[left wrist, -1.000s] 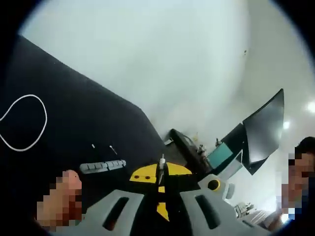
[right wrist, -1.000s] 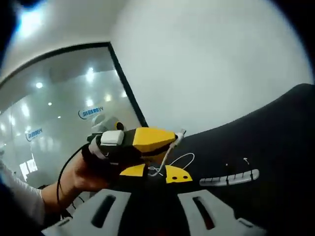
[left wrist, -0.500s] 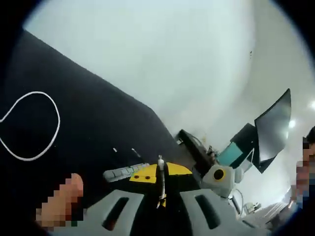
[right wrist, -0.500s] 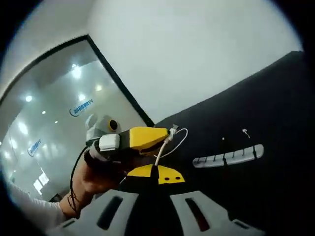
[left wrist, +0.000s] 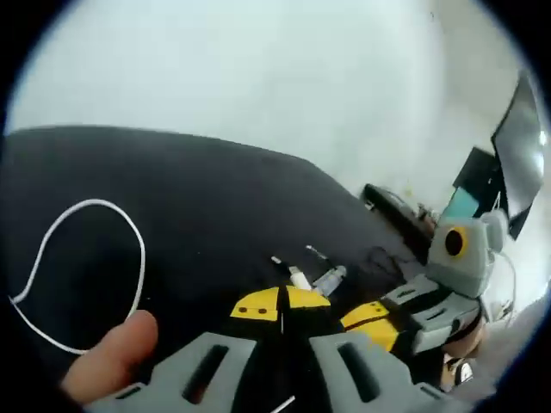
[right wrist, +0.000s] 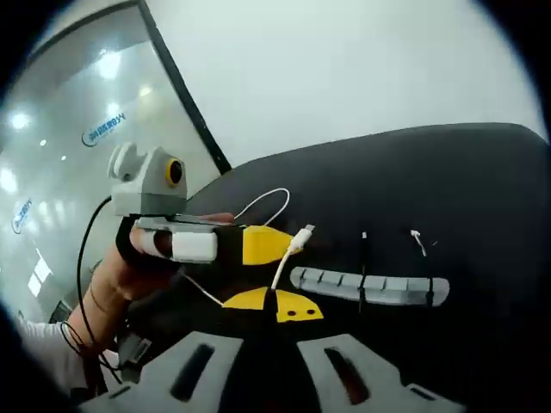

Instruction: Grab the wires, straighten them and put them on the rack

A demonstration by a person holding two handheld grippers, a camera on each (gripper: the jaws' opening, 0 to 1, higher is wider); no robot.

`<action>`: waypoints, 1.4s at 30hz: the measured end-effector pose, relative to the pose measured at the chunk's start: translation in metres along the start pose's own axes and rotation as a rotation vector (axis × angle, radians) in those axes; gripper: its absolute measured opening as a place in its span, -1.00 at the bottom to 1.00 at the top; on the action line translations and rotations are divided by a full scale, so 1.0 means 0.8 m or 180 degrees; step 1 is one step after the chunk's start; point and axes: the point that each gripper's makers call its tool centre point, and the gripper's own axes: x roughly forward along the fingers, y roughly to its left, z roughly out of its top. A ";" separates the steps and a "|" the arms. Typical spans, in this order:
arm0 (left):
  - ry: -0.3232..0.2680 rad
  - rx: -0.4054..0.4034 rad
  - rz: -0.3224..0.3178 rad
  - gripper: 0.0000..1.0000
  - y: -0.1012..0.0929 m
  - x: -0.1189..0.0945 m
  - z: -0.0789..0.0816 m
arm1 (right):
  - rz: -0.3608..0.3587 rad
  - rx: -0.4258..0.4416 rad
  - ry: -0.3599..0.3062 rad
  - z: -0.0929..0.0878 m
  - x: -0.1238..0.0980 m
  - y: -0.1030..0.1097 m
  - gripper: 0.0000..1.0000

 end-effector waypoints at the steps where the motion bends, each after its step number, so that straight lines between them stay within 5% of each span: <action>1: -0.0148 0.0070 -0.0001 -1.00 0.003 -0.003 0.010 | -0.0021 0.0004 0.0017 -0.002 0.002 -0.003 -1.00; 4: -0.0308 -0.0005 -0.0094 -0.98 0.003 -0.014 0.023 | -0.0014 0.0085 0.0118 -0.008 0.009 -0.013 -1.00; 10: -0.0536 0.0790 -0.0304 -0.92 -0.033 -0.014 0.027 | 0.0050 0.0036 0.0174 -0.007 0.009 -0.014 -1.00; 15: -0.0318 0.0813 -0.0356 -0.92 -0.046 0.010 0.013 | 0.0061 0.0033 0.0243 -0.012 0.013 -0.016 -1.00; 23: 0.0077 0.1241 -0.0001 -0.93 -0.017 0.031 -0.017 | 0.0136 0.0008 0.0248 -0.011 0.014 -0.015 -1.00; 28: 0.0100 0.1067 0.0028 -0.93 -0.009 0.033 -0.017 | 0.0159 0.0104 0.0243 -0.010 0.011 -0.016 -1.00; 33: 0.0048 0.1282 0.0077 -0.94 -0.009 0.033 -0.018 | 0.0136 0.0090 0.0206 -0.010 0.009 -0.017 -1.00; 38: 0.0037 0.1248 0.0075 -0.95 -0.007 0.033 -0.018 | 0.0046 -0.0531 0.0050 -0.007 -0.002 -0.014 -0.97; 42: 0.0008 0.1135 0.0026 -0.95 -0.005 0.033 -0.018 | 0.0105 -0.0901 -0.0189 0.025 -0.021 -0.017 -1.00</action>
